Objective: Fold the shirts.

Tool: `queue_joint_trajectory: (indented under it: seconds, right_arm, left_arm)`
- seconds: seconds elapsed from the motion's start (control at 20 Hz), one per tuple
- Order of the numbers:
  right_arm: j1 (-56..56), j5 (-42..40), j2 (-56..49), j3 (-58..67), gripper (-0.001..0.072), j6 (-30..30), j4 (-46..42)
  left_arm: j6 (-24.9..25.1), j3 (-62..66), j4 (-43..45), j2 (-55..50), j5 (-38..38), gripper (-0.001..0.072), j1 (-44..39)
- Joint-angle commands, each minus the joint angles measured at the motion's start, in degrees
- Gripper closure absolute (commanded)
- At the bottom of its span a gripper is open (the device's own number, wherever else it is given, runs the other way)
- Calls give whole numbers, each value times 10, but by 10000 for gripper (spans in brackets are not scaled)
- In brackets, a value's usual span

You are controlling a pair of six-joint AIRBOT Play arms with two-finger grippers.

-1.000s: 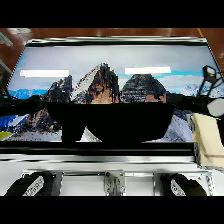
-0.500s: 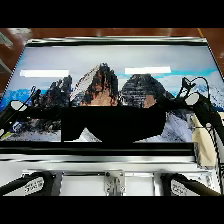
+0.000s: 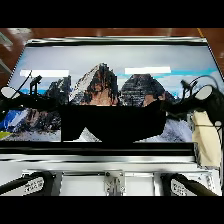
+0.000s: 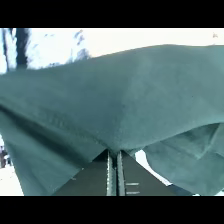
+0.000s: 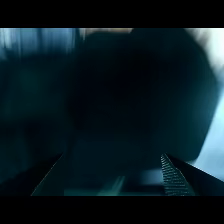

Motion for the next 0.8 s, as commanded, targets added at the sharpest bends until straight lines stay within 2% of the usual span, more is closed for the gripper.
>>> queue_joint_trajectory:
  seconds: [0.0,0.1,0.45,0.65,0.7,0.75]
  right_arm:
    - [60,-14,65,-153,24,38,76]
    - [96,-52,83,-212,24,82,71]
    - [126,-151,76,-259,24,132,83]
    - [126,-210,20,-259,29,141,116]
    - [126,-234,8,-258,142,141,130]
    - [126,-256,0,-258,188,141,141]
  left_arm:
    - [10,34,-8,1,-32,667,0]
    - [10,35,-9,1,-45,667,0]
    - [10,35,-9,1,-61,667,0]
    - [10,35,-13,1,-70,667,0]
    - [10,35,-17,1,-70,667,0]
    - [10,35,-24,1,-70,667,0]
